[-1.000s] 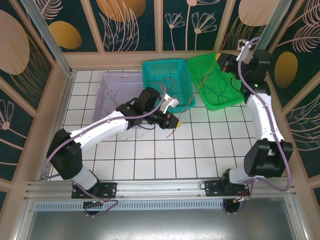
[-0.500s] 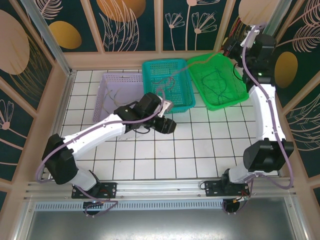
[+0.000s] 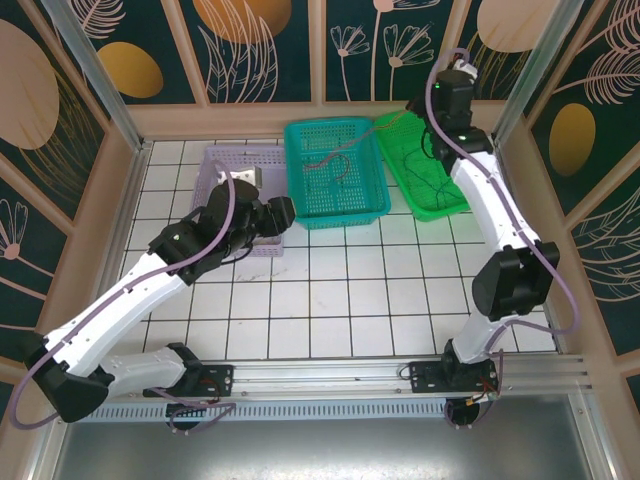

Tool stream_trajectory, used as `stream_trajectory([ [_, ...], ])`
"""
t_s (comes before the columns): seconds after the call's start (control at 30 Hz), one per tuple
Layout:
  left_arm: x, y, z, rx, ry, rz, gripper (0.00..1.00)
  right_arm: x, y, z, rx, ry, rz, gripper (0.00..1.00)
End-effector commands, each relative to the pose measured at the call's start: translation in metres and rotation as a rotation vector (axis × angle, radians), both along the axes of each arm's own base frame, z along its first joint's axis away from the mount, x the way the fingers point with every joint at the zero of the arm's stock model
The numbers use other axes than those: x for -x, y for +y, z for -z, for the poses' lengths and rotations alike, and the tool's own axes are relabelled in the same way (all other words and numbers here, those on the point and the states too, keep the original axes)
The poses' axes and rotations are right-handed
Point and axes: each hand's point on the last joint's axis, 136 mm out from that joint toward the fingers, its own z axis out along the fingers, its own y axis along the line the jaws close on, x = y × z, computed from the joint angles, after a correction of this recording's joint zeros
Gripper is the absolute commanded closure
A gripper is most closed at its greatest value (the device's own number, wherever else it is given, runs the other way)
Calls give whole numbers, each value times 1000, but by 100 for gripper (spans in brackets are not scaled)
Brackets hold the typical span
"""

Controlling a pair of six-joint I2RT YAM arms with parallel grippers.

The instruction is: Untangle the cables

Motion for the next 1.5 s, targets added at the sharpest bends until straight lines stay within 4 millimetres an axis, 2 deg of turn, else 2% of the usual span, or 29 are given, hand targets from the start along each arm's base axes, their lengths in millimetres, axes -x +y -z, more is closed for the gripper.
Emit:
stream_trajectory([
  [0.0,4,13,10,16,35,-69,36,5,-13,-8,-5,-25,195,100],
  [0.17,8,14,15,32,50,-73,38,-3,3,8,-8,-11,285,100],
  [0.27,9,14,16,35,55,-68,40,-11,20,18,51,32,311,100],
  [0.3,9,13,15,37,54,-66,40,-13,25,27,88,60,328,100],
  [0.47,11,15,13,45,50,-69,41,0,34,57,152,123,428,100],
  [0.57,12,16,13,46,52,-66,42,8,33,73,170,139,489,100],
  [0.67,13,16,13,48,52,-63,43,14,28,80,164,145,535,100],
  [0.8,14,16,12,46,52,-62,44,21,12,78,102,143,633,100],
  [0.97,14,16,13,48,55,-61,45,26,8,78,108,153,696,100],
  [1.13,15,17,12,50,53,-60,46,32,8,102,130,206,721,100],
  [1.27,16,16,15,50,61,-57,47,26,27,127,161,263,618,100],
  [1.33,16,16,15,53,62,-54,47,29,41,139,171,304,558,100],
  [1.4,17,16,16,54,65,-54,48,37,54,152,182,359,501,100],
  [1.47,16,15,17,55,64,-53,48,54,74,164,222,397,447,100],
])
